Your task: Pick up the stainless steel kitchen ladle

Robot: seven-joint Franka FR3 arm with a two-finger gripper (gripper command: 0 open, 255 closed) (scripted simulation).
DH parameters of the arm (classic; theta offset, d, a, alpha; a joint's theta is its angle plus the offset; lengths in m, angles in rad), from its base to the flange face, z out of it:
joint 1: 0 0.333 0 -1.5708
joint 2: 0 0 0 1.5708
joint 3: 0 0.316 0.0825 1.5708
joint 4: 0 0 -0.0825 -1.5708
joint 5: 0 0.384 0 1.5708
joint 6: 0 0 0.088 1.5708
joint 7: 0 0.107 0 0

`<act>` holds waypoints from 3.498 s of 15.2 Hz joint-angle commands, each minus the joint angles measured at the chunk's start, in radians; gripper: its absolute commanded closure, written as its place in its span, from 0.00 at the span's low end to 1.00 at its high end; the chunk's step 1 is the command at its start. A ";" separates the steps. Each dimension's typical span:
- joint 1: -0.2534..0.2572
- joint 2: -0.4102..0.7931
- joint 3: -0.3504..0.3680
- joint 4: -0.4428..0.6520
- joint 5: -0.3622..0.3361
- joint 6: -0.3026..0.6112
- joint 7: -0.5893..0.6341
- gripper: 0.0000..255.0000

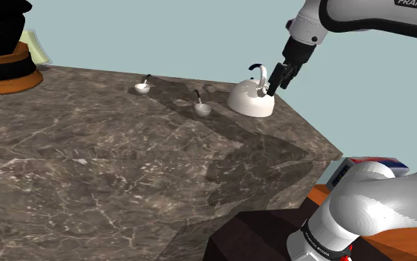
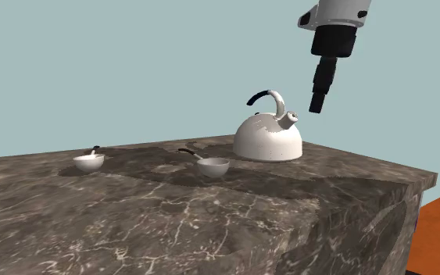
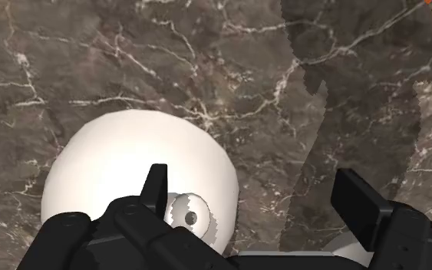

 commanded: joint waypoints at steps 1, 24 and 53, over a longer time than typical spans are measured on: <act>0.000 0.000 0.000 0.000 0.000 0.000 0.000 0.00; -0.058 0.843 0.196 0.573 0.177 0.149 0.776 0.00; -0.058 0.846 0.195 0.636 0.175 0.089 0.782 1.00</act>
